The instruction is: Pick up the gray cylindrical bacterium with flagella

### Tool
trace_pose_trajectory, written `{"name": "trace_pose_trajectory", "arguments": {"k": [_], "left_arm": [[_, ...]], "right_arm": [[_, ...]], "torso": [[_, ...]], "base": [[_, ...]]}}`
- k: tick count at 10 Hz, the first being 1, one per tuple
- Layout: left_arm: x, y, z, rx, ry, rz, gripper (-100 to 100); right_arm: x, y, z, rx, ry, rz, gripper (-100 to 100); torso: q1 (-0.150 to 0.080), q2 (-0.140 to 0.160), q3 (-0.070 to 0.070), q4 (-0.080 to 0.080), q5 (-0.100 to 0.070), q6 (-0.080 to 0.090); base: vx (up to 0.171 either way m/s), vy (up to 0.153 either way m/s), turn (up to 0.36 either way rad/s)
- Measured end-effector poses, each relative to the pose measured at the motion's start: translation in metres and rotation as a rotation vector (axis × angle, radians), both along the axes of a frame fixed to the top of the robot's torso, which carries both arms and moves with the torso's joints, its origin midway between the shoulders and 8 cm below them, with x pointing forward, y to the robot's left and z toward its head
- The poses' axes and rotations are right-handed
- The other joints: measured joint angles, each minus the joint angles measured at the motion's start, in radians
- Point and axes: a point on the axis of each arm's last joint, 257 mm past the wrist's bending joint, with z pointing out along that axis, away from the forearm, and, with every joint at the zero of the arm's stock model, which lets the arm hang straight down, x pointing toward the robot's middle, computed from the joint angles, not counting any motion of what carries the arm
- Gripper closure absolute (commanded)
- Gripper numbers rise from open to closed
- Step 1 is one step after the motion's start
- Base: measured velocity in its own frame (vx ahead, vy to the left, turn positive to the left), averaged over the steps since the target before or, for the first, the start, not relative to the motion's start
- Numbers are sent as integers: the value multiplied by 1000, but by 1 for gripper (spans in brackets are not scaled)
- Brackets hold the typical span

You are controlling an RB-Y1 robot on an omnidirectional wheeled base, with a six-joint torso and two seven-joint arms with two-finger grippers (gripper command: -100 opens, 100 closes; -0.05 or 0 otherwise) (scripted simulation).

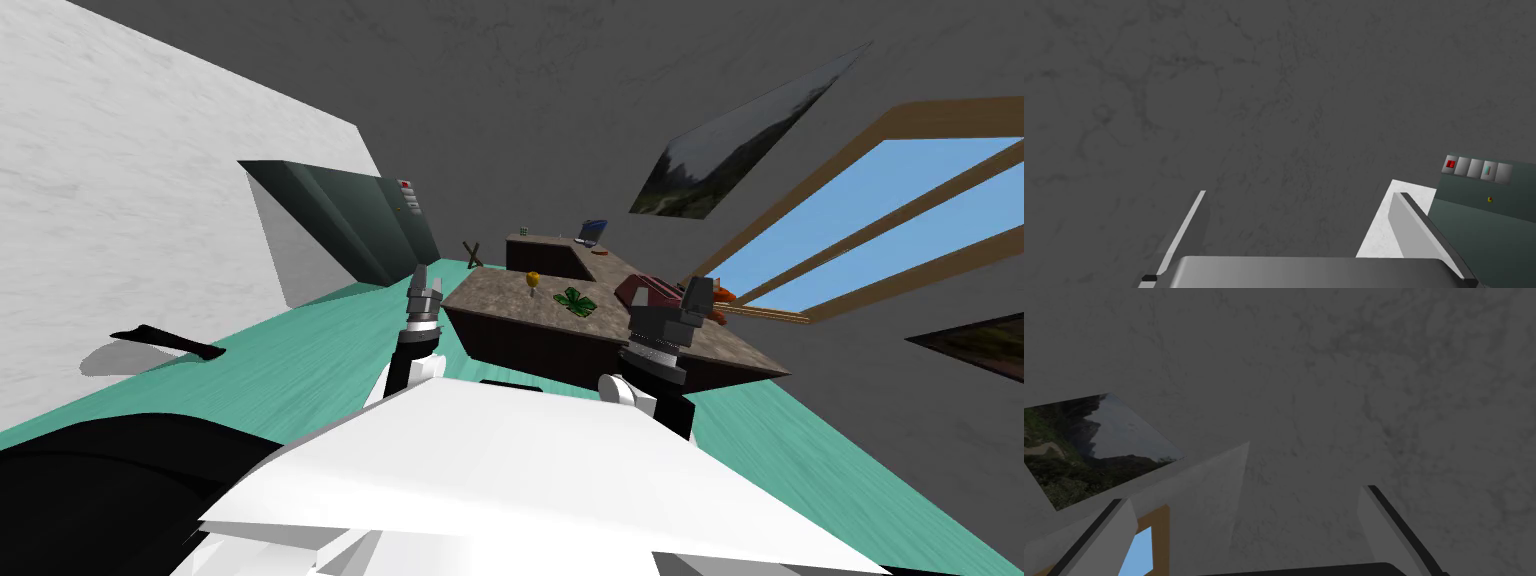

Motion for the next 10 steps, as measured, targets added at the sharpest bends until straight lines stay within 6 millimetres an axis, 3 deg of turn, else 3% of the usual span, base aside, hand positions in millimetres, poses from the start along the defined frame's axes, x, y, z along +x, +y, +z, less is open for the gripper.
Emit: {"name": "trace_pose_trajectory", "arguments": {"k": [3,10], "left_arm": [[0,0,0,0,0,0,0],[0,0,0,0,0,0,0]], "right_arm": [[15,7,-14,-79,62,4,-100],[64,13,-80,-321,272,-51,-100]], "torso": [[1,4,2,1,0,0],[3,4,3,1,1,0]], "base": [[-70,27,111],[-80,47,155]]}}
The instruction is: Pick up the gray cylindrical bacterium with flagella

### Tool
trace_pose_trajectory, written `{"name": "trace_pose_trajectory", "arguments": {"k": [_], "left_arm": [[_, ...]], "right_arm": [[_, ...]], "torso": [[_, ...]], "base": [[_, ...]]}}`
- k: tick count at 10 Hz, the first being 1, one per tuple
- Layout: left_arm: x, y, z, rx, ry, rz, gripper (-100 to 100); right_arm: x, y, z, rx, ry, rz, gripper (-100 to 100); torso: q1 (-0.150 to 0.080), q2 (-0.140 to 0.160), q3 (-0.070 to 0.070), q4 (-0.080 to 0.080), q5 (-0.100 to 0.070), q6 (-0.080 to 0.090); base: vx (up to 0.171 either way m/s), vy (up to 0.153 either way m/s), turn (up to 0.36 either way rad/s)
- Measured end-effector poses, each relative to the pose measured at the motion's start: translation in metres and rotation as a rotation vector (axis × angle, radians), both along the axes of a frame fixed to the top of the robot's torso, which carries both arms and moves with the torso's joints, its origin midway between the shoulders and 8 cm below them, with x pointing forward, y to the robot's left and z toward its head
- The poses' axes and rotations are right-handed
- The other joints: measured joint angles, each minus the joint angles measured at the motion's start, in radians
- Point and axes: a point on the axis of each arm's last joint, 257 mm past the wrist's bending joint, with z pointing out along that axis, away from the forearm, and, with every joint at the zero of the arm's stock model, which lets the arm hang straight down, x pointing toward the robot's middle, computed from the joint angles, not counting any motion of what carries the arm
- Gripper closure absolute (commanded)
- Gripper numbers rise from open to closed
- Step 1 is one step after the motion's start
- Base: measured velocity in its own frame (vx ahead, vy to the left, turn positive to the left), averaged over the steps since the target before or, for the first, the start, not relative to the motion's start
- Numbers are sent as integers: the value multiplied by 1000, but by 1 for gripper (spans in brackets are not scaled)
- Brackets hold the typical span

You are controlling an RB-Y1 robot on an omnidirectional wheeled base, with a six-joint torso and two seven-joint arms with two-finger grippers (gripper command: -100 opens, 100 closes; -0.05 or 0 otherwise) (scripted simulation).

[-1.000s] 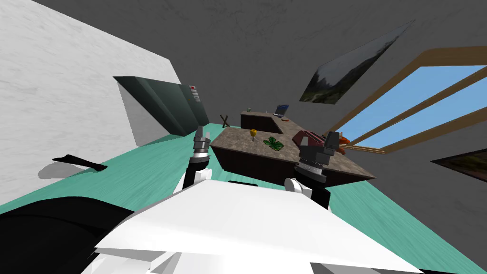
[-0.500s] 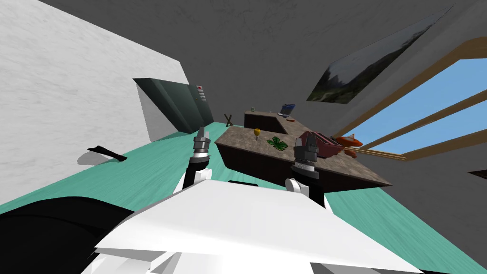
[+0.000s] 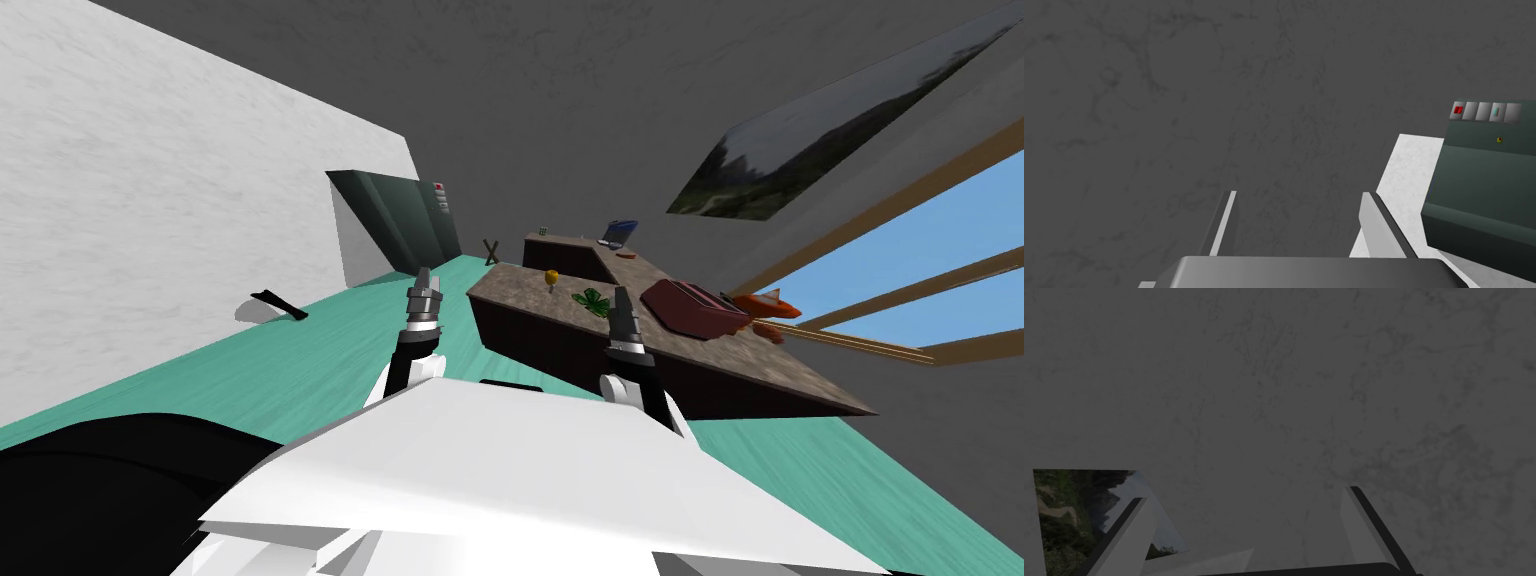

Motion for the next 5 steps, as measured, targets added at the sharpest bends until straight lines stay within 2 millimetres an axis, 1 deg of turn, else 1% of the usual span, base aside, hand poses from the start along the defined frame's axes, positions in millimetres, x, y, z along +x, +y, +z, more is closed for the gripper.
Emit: {"name": "trace_pose_trajectory", "arguments": {"k": [1,2,3,4,5], "left_arm": [[0,0,0,0,0,0,0],[0,0,0,0,0,0,0],[0,0,0,0,0,0,0],[0,0,0,0,0,0,0],[0,0,0,0,0,0,0]], "right_arm": [[5,-2,-10,-34,25,-11,-100],[13,-4,-21,-77,56,-24,-100],[21,-7,-33,-124,93,-40,-100],[26,-8,-41,-152,113,-51,-100],[26,-10,-54,-191,142,-66,-100]], "torso": [[0,0,0,0,0,0],[1,0,0,0,0,-1],[1,1,0,0,0,-1],[0,0,0,0,0,0],[-1,-1,0,0,0,0]], "base": [[-70,67,202],[-80,78,281],[-56,43,41],[-40,41,89],[-55,64,237]]}}
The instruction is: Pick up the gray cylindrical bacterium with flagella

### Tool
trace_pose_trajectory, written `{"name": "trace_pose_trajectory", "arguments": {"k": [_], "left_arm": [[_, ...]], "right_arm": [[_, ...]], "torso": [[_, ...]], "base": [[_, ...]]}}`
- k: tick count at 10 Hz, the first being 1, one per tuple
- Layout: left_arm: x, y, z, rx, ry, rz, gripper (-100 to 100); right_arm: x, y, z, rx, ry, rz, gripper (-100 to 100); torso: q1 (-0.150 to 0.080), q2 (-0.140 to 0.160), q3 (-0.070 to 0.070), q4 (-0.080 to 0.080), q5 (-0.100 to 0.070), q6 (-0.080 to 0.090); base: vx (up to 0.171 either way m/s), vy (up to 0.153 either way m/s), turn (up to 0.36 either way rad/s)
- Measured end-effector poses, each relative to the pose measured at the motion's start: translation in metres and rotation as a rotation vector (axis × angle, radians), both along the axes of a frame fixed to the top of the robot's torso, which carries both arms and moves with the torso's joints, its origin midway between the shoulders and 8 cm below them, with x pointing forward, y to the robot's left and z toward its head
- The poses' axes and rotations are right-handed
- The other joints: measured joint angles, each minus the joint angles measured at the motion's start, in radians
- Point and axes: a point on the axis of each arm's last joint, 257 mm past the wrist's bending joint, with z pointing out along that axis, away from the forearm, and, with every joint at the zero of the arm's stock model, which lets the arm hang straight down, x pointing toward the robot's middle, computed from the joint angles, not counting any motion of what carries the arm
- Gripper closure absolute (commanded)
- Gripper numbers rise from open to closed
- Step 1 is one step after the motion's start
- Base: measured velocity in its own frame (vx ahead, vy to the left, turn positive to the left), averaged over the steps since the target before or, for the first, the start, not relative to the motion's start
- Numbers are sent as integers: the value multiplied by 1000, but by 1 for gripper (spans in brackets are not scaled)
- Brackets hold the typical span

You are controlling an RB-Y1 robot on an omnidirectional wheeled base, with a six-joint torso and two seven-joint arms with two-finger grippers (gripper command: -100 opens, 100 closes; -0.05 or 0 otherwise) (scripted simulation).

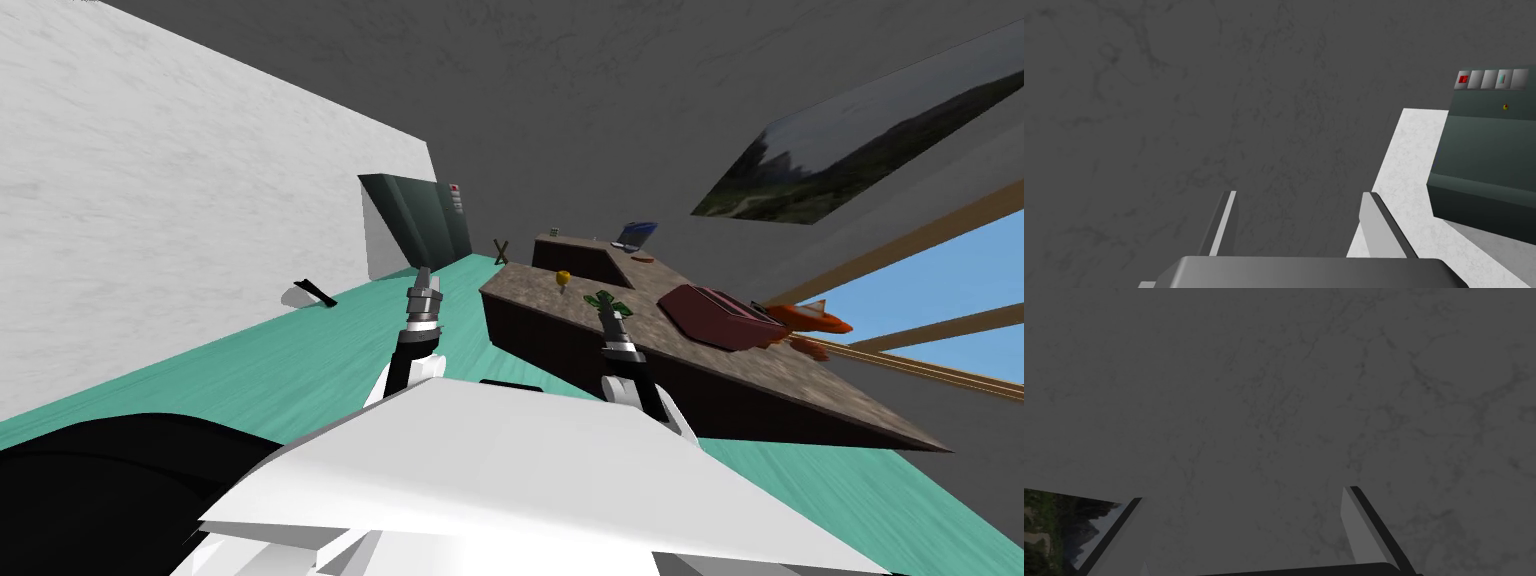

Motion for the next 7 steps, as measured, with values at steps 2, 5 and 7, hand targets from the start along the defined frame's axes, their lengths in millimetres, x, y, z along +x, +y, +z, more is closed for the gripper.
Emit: {"name": "trace_pose_trajectory", "arguments": {"k": [2,5,7], "left_arm": [[0,0,0,0,0,0,0],[0,0,0,0,0,0,0],[0,0,0,0,0,0,0]], "right_arm": [[12,-11,-17,-77,47,-28,-100],[23,-25,-44,-176,118,-68,-100],[32,-35,-67,-253,168,-97,-100]], "torso": [[0,-1,0,0,0,0],[1,-2,-1,0,0,0],[1,-1,-1,0,0,0]], "base": [[-39,46,99],[-24,58,149],[-29,60,98]]}}
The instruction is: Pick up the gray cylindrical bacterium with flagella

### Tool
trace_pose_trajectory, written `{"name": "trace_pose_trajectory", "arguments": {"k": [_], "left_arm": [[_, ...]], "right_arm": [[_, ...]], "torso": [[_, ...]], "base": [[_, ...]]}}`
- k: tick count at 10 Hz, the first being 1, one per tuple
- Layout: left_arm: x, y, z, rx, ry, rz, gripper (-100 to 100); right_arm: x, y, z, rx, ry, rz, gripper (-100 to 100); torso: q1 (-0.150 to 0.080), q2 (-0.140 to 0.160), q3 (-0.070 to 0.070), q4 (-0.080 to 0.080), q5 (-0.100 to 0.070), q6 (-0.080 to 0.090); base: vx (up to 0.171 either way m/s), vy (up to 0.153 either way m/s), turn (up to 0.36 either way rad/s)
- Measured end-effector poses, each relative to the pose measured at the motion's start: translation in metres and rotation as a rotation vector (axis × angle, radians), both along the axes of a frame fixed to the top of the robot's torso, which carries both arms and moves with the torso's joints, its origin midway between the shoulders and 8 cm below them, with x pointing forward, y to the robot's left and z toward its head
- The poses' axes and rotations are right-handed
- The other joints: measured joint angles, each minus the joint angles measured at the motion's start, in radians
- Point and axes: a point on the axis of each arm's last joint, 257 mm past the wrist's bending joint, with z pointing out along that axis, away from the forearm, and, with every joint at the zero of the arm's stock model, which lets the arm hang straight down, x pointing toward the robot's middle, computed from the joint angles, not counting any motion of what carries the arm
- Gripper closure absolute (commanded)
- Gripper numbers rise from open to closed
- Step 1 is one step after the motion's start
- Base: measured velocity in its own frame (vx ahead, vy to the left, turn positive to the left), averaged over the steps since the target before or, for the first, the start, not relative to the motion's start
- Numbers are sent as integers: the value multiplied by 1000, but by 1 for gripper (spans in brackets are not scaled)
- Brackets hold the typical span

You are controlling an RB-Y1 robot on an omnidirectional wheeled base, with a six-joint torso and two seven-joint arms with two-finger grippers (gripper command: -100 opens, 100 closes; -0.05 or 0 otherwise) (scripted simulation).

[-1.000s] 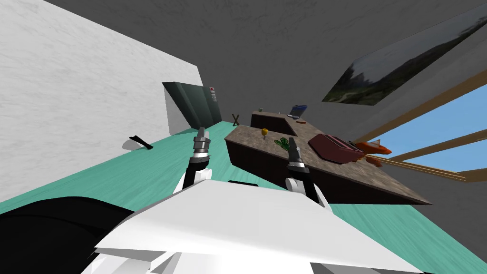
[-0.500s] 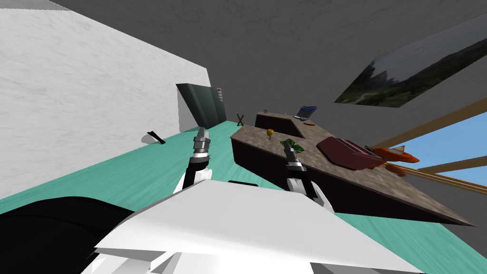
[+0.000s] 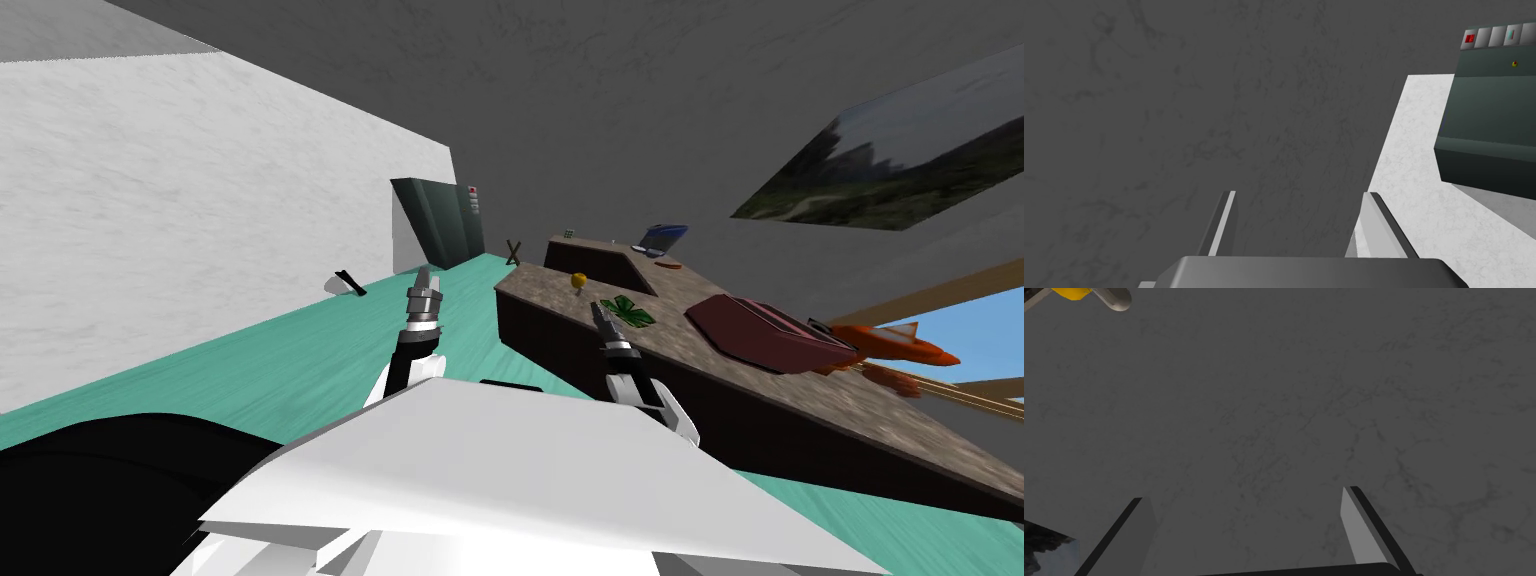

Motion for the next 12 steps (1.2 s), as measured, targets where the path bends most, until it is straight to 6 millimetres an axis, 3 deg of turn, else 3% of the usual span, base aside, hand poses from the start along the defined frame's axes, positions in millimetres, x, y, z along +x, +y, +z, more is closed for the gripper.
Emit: {"name": "trace_pose_trajectory", "arguments": {"k": [2,7,12], "left_arm": [[0,0,0,0,0,0,0],[0,0,0,0,0,0,0],[0,0,0,0,0,0,0]], "right_arm": [[8,-17,-21,-92,62,-38,-100],[15,-51,-54,-253,158,-104,-100],[21,-97,-84,-428,268,-181,-100]], "torso": [[1,0,0,0,0,-1],[-2,-1,-1,0,0,0],[-2,-2,-1,-1,0,0]], "base": [[-17,72,138],[-3,44,94],[15,51,94]]}}
